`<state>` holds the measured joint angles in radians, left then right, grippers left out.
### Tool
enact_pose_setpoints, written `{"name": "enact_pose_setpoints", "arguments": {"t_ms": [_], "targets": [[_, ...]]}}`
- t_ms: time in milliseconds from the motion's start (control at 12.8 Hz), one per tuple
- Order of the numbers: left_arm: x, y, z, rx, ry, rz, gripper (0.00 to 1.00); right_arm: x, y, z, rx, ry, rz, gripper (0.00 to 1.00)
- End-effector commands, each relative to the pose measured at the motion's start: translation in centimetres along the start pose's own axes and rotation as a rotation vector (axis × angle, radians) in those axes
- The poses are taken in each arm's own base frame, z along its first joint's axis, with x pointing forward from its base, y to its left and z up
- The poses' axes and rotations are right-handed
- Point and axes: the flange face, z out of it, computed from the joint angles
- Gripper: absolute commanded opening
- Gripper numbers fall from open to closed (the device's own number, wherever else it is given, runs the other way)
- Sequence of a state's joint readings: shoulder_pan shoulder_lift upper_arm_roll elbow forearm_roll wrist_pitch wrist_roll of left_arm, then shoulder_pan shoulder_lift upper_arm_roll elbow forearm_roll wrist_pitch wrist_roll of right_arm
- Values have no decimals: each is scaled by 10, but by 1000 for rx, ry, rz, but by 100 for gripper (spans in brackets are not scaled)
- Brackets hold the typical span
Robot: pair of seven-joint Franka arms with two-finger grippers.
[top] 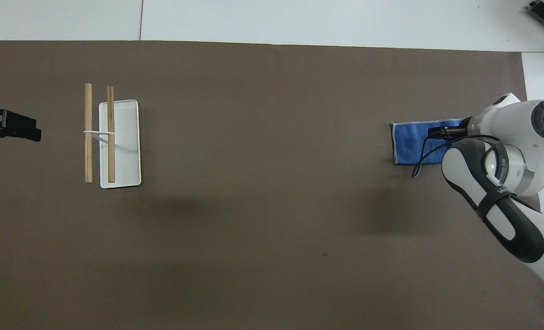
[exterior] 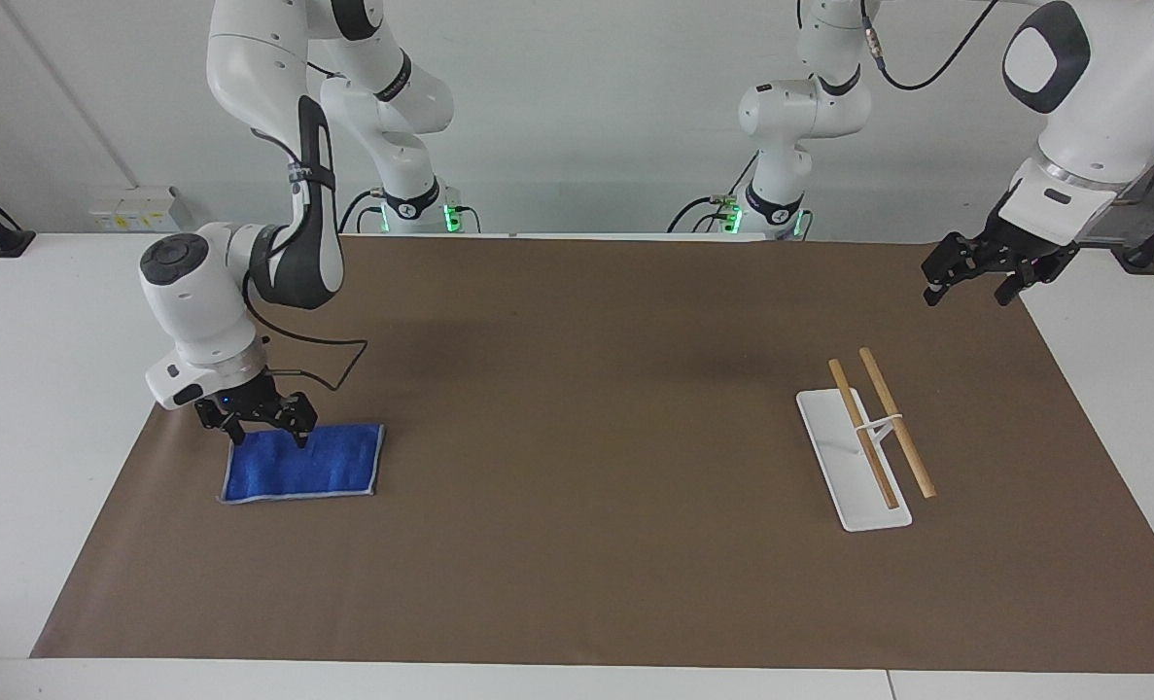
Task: Right arm passes towel to left arm to hang
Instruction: 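Reach the right gripper down onto the blue towel's near edge and grasp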
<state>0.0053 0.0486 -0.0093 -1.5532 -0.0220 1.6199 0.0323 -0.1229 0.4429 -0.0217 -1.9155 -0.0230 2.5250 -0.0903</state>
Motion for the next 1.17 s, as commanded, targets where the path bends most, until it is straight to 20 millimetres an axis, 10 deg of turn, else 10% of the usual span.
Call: {"name": "enact_pose_setpoints", "arguments": {"t_ms": [0, 235, 392, 470, 1096], "targets": [[-7, -2, -2, -2, -4, -3, 100, -5, -4, 3, 7, 0, -37, 100], [-7, -2, -2, -2, -4, -3, 100, -5, -5, 4, 8, 2, -50, 86], [-7, -2, -2, -2, -4, -3, 100, -6, -8, 3, 10, -6, -60, 13], [-7, -2, -2, -2, -4, -3, 100, -6, -8, 3, 10, -6, -60, 0], [-7, -2, -2, -2, -4, -3, 100, 2, -11, -15, 8, 30, -55, 0]]}}
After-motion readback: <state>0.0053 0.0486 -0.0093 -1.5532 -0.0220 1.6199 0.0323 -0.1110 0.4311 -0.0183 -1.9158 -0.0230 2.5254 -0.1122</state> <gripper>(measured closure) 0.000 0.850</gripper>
